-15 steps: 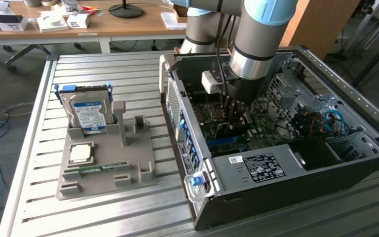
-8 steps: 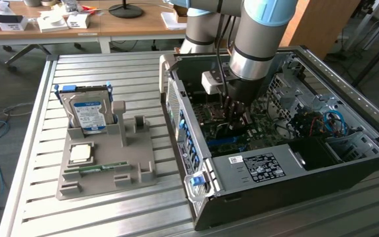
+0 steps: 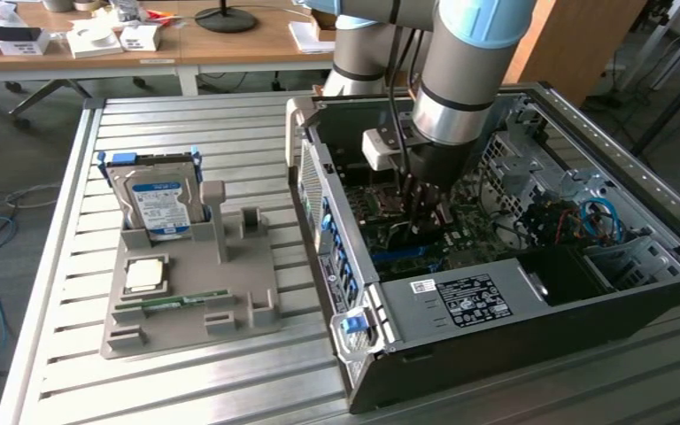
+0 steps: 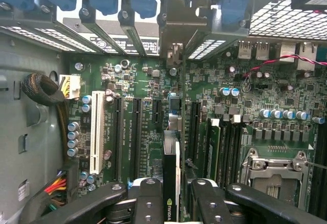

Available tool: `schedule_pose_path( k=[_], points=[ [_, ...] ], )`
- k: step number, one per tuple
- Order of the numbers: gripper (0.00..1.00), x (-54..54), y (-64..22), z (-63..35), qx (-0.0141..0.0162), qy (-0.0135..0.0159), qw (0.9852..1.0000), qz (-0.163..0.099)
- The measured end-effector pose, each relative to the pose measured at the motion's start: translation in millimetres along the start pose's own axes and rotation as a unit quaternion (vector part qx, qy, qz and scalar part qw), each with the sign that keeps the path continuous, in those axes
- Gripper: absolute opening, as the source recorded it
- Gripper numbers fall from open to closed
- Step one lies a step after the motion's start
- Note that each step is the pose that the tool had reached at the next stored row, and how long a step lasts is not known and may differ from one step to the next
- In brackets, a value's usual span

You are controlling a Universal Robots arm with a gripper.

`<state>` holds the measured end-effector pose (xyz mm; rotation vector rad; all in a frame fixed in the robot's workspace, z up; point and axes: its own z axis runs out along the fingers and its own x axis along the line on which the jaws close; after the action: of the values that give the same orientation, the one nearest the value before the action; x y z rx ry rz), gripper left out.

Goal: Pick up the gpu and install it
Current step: 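Insert the gpu into the slot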

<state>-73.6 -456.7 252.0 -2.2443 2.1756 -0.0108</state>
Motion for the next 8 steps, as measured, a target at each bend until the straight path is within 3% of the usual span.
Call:
schedule_pose_path(
  k=[6, 8],
  points=[
    [0.26, 0.1, -0.1, 0.0, 0.0001, -0.0002, 1.0000, 0.000],
    [0.26, 0.1, -0.1, 0.0, 0.0001, -0.0019, 1.0000, 0.000]
  ],
)
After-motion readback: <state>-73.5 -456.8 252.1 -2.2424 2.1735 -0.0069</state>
